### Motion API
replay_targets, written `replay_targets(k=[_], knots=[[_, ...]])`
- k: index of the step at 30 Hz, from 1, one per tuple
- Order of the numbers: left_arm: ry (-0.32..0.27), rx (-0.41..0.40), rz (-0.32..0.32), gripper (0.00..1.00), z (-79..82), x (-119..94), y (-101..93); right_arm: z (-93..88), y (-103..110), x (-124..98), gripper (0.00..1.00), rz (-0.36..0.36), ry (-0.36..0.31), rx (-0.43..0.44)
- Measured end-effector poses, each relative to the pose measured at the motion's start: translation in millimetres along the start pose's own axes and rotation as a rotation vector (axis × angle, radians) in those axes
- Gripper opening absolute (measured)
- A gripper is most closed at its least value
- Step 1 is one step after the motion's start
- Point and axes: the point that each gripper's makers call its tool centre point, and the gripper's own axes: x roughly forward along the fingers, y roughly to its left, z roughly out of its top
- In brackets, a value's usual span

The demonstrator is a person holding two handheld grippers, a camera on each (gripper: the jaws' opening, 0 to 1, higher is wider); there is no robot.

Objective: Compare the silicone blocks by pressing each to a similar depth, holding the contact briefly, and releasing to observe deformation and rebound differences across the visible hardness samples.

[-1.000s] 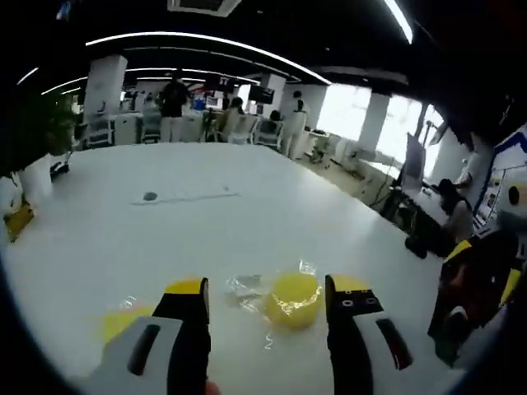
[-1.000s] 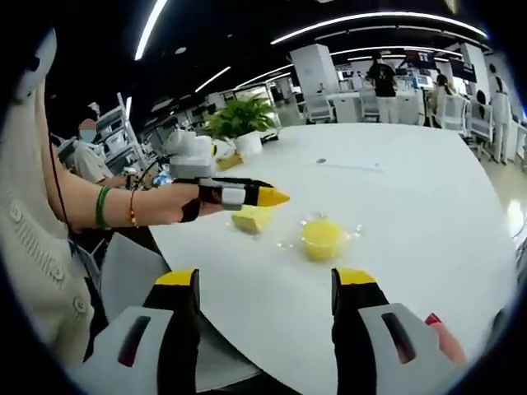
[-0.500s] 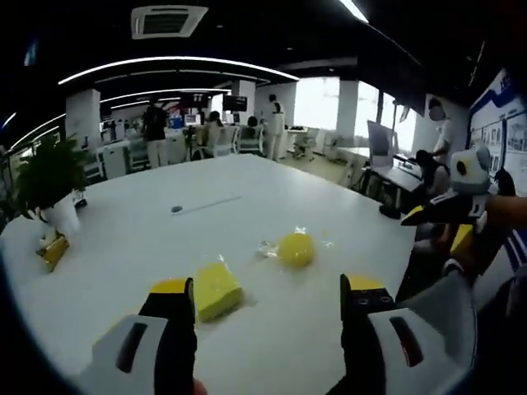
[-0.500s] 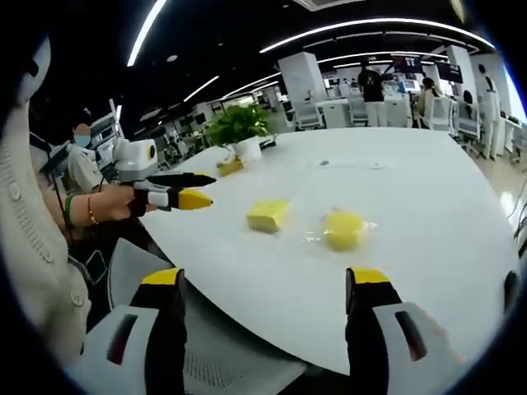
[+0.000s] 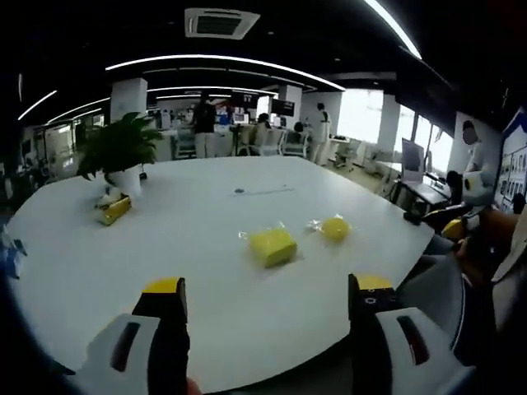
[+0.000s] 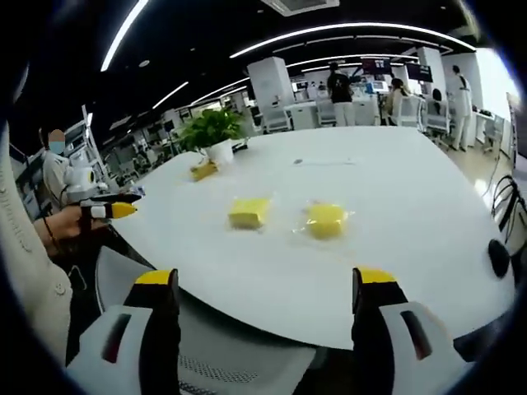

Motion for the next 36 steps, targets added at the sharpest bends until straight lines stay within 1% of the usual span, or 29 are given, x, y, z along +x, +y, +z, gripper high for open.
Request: replay_targets(k=[1,3,6,8,12,14,15,17,19,21,22,23,24,25,26,27,28,29,30,32,33,34,36], knots=[[0.021,0.003,-0.032,0.75,-5.3,-4,-3.0,-2.4,1,1,0.80,-0.013,0.006,-0.002],[0.030,0.003,-0.048,0.76,-7.6,-7,-4.4,-4.5,4,3,0.80,-0.013,0.004,0.003],[0.022,-0.004,-0.048,0.79,-7.1,-10,-3.1,-4.7,6,7,0.80,-0.025,-0.002,0.013],[0.020,-0.009,-0.043,0.79,-6.9,-9,-1.5,-3.7,6,8,0.80,-0.024,-0.004,0.024],[0.021,-0.037,-0.057,0.81,-8.0,-6,-3.6,-0.1,3,10,0.80,-0.020,-0.007,0.022],[0.036,-0.031,-0.063,0.83,-10.4,-3,-5.5,1.7,2,9,0.80,-0.007,-0.011,0.021],[0.040,-0.028,-0.069,0.84,-10.9,-2,-6.6,1.9,3,9,0.80,0.017,-0.008,0.034],[0.053,-0.050,-0.115,0.84,-11.9,-1,-14.8,1.1,6,8,0.79,0.054,0.002,0.036],[0.032,-0.050,-0.127,0.83,-7.9,0,-17.6,4.6,10,6,0.78,0.091,-0.012,0.006],[-0.008,-0.070,-0.151,0.83,1.1,-1,-22.8,11.6,13,2,0.78,0.129,-0.041,-0.001],[-0.058,-0.094,-0.167,0.84,11.2,-2,-25.9,17.7,17,0,0.79,0.153,-0.067,-0.003],[-0.079,-0.107,-0.173,0.84,15.9,-3,-26.8,21.5,18,-2,0.78,0.163,-0.077,0.004],[-0.110,-0.109,-0.169,0.84,23.1,-5,-25.9,24.4,16,-4,0.77,0.154,-0.075,0.008],[-0.135,-0.095,-0.170,0.84,28.9,-7,-26.1,29.4,16,-6,0.77,0.160,-0.094,-0.007],[-0.153,-0.092,-0.176,0.83,33.5,-8,-27.0,37.2,18,-9,0.77,0.172,-0.126,-0.023],[-0.189,-0.102,-0.184,0.83,42.3,-11,-27.8,44.3,20,-11,0.77,0.187,-0.159,-0.031],[-0.227,-0.095,-0.195,0.84,50.8,-14,-29.8,51.7,25,-14,0.79,0.221,-0.195,-0.042],[-0.246,-0.091,-0.203,0.84,55.5,-15,-31.1,56.1,26,-16,0.83,0.232,-0.214,-0.041],[-0.251,-0.092,-0.203,0.85,57.4,-17,-31.3,61.6,24,-18,0.85,0.247,-0.252,-0.048],[-0.284,-0.076,-0.224,0.84,63.3,-19,-35.5,68.4,25,-22,0.90,0.274,-0.290,-0.044],[-0.291,-0.077,-0.229,0.83,64.4,-20,-36.3,70.5,26,-23,0.91,0.281,-0.300,-0.047],[-0.310,-0.090,-0.240,0.83,67.3,-20,-38.3,71.4,25,-24,0.91,0.282,-0.305,-0.051],[-0.317,-0.099,-0.243,0.82,68.2,-20,-39.0,72.9,22,-25,0.89,0.280,-0.309,-0.058]])
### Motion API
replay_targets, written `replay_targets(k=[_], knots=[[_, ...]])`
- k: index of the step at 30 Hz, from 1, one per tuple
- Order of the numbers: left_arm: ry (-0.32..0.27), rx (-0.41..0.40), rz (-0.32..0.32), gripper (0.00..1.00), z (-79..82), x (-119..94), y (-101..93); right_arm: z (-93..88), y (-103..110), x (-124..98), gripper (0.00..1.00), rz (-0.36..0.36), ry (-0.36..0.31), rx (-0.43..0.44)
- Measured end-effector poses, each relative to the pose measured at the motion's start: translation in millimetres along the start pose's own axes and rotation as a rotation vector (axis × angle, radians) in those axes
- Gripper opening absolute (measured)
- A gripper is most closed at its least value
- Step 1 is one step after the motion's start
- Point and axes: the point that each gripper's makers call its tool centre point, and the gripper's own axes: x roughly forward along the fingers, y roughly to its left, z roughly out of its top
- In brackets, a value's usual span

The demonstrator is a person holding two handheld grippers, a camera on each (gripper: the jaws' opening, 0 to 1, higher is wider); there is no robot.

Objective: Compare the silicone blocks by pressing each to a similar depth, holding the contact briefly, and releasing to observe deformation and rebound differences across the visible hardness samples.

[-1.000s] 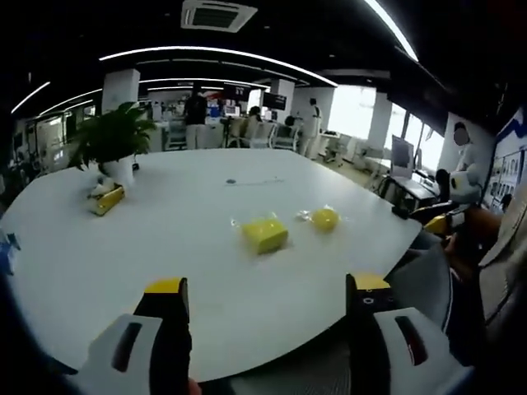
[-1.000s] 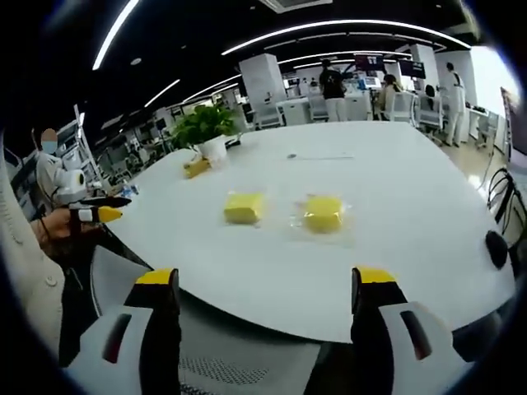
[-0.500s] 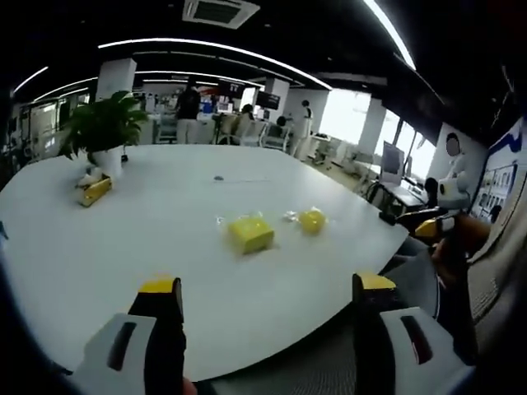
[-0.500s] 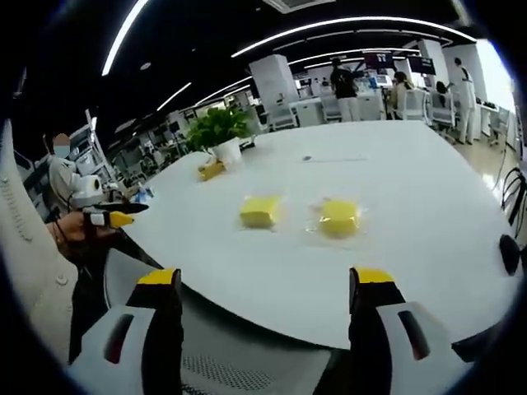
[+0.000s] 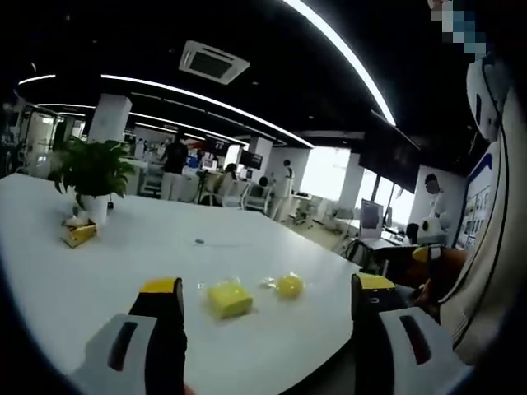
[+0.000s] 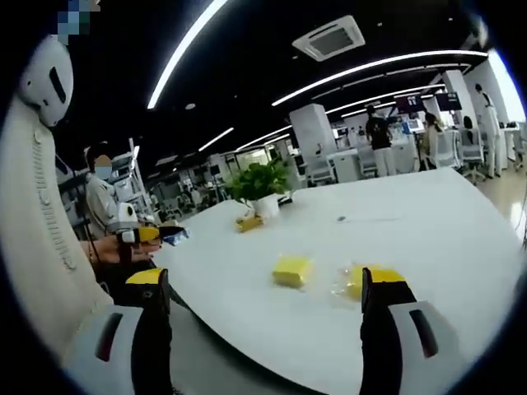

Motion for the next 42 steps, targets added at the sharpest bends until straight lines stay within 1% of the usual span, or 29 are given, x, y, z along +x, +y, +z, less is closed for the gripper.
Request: replay_targets(k=[2,5,8,10,13,17,20,30,35,42], knots=[[0.002,-0.001,0.006,0.82,-0.8,1,-0.3,-0.2,-1,0,0.88,-0.001,0.003,-0.006],[0.038,0.009,0.006,0.84,-7.1,4,-3.0,-2.6,2,2,0.88,0.003,0.012,0.000],[0.071,0.015,0.009,0.86,-13.2,5,-3.8,-12.4,0,3,0.89,-0.003,0.045,0.019],[0.074,0.019,0.010,0.87,-13.9,5,-4.2,-16.3,1,4,0.89,-0.004,0.054,0.018],[0.061,0.008,0.006,0.88,-12.4,5,-5.5,-18.3,3,5,0.90,0.001,0.044,0.035],[0.072,0.014,0.007,0.88,-14.2,4,-5.5,-24.8,3,4,0.90,-0.005,0.055,0.035],[0.066,0.017,0.008,0.88,-13.0,4,-6.0,-24.9,5,4,0.89,-0.002,0.053,0.040],[0.067,0.012,0.011,0.87,-15.1,3,-6.2,-23.3,1,1,0.87,-0.033,0.036,0.037],[0.074,0.020,0.003,0.87,-16.2,5,-8.8,-25.7,0,-2,0.87,-0.038,0.042,0.042],[0.079,0.022,0.009,0.87,-17.7,3,-8.5,-27.0,0,-4,0.86,-0.038,0.046,0.051]])
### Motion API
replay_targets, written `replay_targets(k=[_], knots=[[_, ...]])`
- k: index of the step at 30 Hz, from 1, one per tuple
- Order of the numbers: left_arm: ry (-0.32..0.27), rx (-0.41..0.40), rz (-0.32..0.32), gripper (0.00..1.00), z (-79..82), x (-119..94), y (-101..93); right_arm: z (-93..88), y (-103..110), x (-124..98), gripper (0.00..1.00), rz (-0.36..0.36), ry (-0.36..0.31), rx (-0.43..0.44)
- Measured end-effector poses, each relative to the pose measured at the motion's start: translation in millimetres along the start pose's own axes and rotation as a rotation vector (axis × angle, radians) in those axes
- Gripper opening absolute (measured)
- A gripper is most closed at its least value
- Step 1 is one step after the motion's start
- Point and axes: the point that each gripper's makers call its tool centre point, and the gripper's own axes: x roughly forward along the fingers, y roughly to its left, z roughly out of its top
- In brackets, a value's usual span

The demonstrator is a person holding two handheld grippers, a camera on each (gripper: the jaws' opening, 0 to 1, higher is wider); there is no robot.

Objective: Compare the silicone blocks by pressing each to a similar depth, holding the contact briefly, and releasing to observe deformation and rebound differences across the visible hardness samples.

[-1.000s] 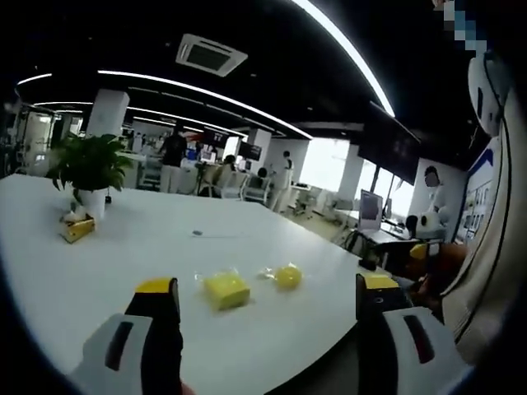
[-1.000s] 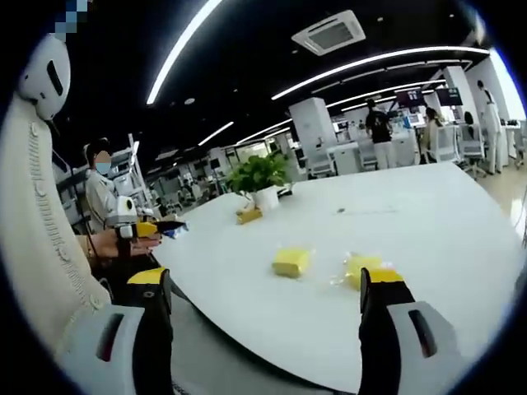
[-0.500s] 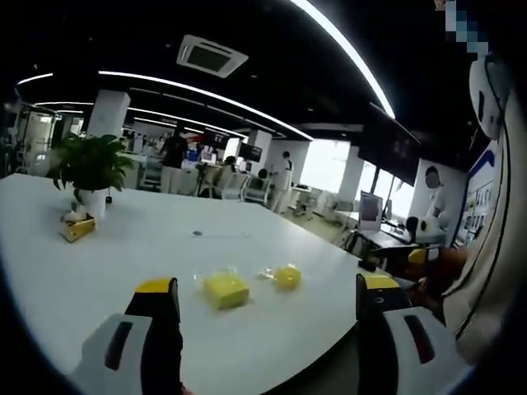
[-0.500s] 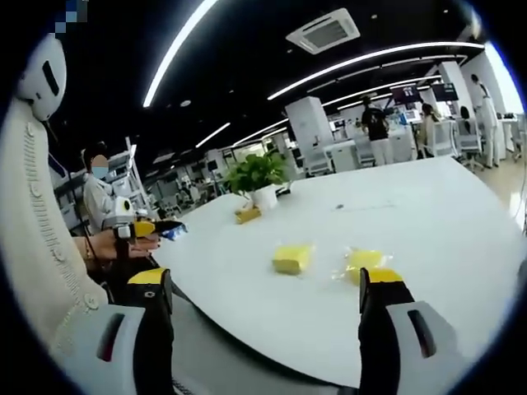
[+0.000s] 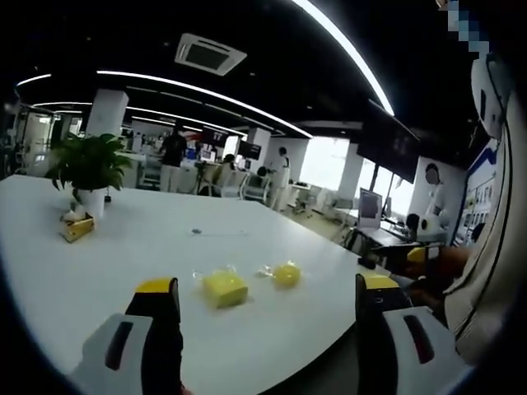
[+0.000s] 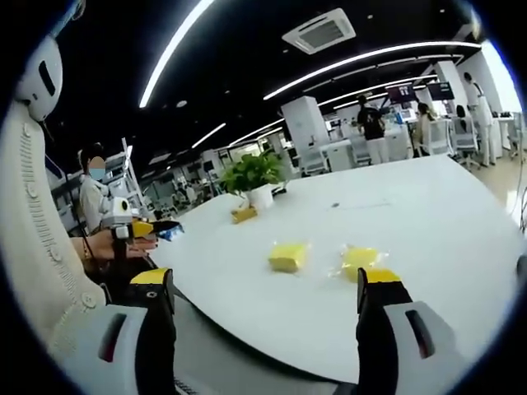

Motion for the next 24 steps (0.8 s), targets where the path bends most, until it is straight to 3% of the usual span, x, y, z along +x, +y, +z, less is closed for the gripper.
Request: replay_targets(k=[14,20,24], knots=[[0.024,-0.003,0.009,0.87,-6.7,-2,-0.4,-7.2,1,4,0.86,0.001,0.032,0.011],[0.064,0.023,0.016,0.84,-14.6,-4,1.2,-10.1,-5,3,0.77,-0.030,0.038,0.001],[0.056,0.007,0.015,0.85,-13.8,-4,1.7,-7.1,-6,2,0.79,-0.036,0.022,0.020]])
